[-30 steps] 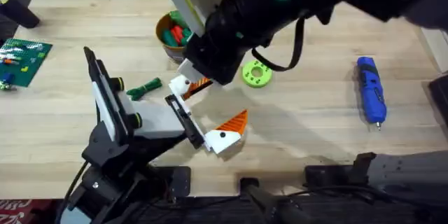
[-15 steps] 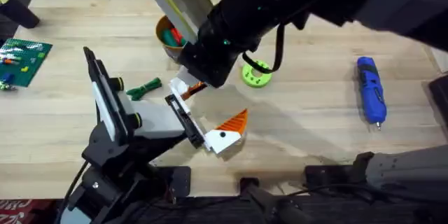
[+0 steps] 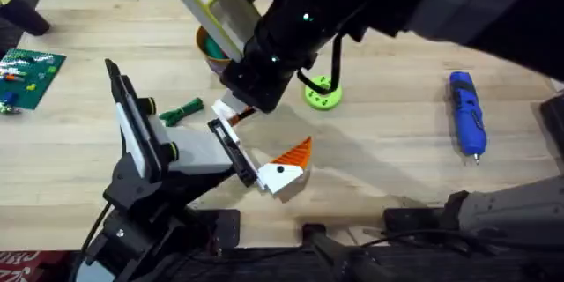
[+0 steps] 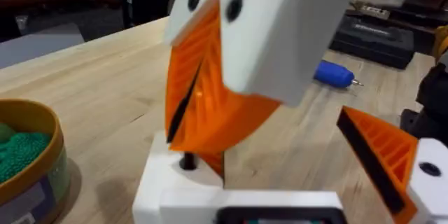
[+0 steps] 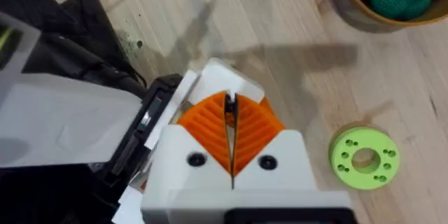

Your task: Pick up the gripper from the table and insert it into the empty holder that is missing its gripper. Then pick up a screw, insert it into the mounting hole, and use the screwdriver to tighten it. Finally, clean up the table by picking up the vegetable and placing it into the bucket.

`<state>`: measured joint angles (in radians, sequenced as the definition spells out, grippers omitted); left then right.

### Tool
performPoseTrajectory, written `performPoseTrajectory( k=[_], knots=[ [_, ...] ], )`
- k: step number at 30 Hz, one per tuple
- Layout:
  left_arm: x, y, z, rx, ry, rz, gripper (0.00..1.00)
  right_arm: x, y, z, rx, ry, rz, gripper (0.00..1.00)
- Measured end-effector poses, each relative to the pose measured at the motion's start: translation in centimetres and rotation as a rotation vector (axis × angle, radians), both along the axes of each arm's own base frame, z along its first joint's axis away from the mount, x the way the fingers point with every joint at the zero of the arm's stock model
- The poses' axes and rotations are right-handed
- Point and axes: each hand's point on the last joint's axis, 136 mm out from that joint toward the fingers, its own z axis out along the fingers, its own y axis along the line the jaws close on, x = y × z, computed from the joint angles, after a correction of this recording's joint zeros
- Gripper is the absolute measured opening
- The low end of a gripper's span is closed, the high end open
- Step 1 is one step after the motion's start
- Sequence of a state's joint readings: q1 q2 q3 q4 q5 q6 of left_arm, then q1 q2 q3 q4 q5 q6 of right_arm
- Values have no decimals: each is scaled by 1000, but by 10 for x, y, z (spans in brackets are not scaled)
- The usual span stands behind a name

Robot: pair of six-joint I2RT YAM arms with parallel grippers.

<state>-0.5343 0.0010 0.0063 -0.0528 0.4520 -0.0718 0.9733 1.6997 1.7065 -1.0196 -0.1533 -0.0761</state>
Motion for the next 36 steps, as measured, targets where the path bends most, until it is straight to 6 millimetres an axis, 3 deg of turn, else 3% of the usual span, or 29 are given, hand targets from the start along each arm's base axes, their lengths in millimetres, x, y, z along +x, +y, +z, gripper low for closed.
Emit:
performPoseTrajectory(
  k=[11,13,15,20,21,27,36],
  knots=[
    [1,0,-1,-10,20,4,984,0,3,-7,-10,16,6,8],
    [1,0,-1,-11,21,5,984,0,3,-8,-12,16,7,75],
    [1,1,-1,-11,21,8,984,-1,2,-8,-13,18,8,249],
    [1,1,0,-10,18,8,984,8,-4,-6,-20,-3,-18,934],
    [1,1,0,-9,16,7,984,11,-6,-4,-18,-6,-24,980],
    [1,1,0,-7,12,7,984,10,-17,18,28,-25,-39,992],
    [1,1,0,-6,11,7,984,16,-76,62,69,-58,-152,992]
  ],
)
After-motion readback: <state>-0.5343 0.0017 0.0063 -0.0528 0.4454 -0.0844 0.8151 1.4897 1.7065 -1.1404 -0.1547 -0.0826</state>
